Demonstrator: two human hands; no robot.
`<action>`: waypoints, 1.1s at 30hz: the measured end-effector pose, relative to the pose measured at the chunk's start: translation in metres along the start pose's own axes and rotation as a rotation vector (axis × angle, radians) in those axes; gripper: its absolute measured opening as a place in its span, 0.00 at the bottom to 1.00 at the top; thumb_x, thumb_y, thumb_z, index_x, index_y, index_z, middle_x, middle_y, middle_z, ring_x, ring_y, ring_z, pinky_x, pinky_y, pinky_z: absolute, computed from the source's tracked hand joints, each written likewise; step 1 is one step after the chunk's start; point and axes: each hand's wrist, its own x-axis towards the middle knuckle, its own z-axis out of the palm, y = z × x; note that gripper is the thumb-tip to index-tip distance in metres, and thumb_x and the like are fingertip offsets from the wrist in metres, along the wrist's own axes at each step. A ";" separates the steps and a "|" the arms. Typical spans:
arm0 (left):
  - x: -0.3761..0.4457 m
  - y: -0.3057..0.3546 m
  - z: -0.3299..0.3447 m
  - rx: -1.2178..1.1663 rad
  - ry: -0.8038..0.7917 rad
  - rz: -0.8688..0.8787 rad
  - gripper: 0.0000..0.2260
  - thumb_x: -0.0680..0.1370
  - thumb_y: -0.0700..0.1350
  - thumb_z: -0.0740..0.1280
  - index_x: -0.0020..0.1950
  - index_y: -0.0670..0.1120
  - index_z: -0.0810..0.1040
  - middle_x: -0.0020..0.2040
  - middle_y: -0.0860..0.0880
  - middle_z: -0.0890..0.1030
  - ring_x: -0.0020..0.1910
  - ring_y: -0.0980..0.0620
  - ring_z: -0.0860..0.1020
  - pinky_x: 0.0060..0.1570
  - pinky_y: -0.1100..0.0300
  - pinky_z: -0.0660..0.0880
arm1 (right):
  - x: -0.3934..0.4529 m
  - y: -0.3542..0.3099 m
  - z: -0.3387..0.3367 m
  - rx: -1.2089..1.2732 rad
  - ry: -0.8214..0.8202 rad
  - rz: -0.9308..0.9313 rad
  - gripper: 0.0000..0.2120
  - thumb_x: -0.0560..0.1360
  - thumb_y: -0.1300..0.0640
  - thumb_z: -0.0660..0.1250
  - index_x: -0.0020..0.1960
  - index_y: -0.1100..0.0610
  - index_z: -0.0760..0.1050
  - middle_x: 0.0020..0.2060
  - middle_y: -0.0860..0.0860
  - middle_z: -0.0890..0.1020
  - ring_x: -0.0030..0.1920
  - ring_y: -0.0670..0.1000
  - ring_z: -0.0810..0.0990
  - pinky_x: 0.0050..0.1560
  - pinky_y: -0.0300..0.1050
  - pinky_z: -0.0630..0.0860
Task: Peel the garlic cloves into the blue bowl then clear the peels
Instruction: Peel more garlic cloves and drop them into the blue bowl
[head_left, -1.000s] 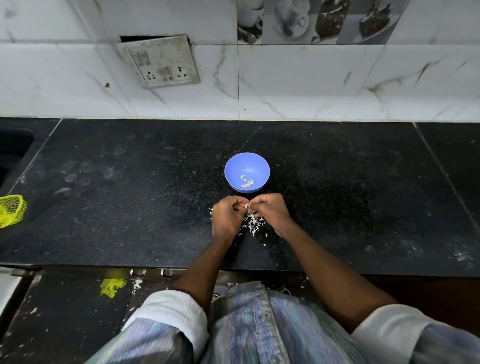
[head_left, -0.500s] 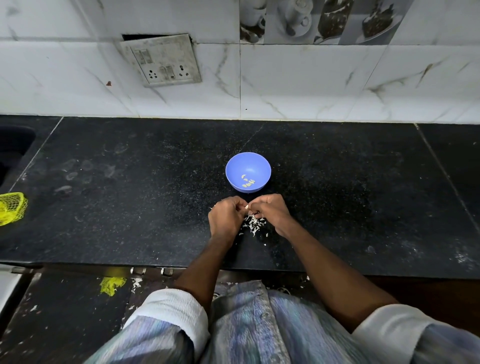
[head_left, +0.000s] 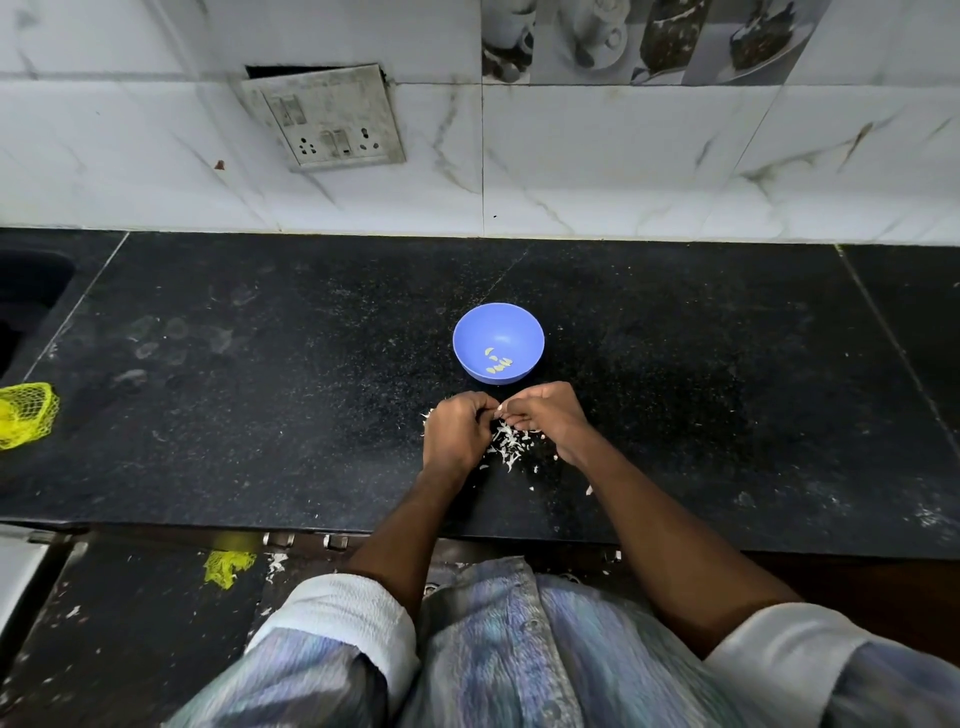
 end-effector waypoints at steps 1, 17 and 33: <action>0.000 -0.001 0.001 0.009 -0.009 0.004 0.08 0.76 0.38 0.72 0.46 0.51 0.87 0.43 0.53 0.87 0.41 0.51 0.83 0.39 0.59 0.73 | 0.000 -0.001 -0.001 0.002 -0.014 0.010 0.05 0.70 0.66 0.76 0.44 0.66 0.86 0.41 0.62 0.87 0.39 0.52 0.84 0.48 0.46 0.82; 0.005 -0.010 0.015 -0.171 -0.015 -0.076 0.11 0.74 0.33 0.72 0.40 0.50 0.83 0.37 0.58 0.84 0.36 0.58 0.81 0.39 0.57 0.78 | -0.003 -0.007 0.004 0.063 0.057 0.073 0.04 0.71 0.67 0.72 0.38 0.65 0.82 0.37 0.62 0.86 0.35 0.51 0.83 0.41 0.43 0.81; 0.007 -0.012 0.009 -0.286 0.023 -0.058 0.09 0.76 0.35 0.75 0.44 0.49 0.83 0.38 0.57 0.84 0.39 0.59 0.82 0.42 0.61 0.80 | -0.002 -0.011 0.002 0.092 0.000 0.039 0.05 0.72 0.67 0.74 0.47 0.68 0.85 0.43 0.65 0.86 0.39 0.51 0.84 0.44 0.41 0.82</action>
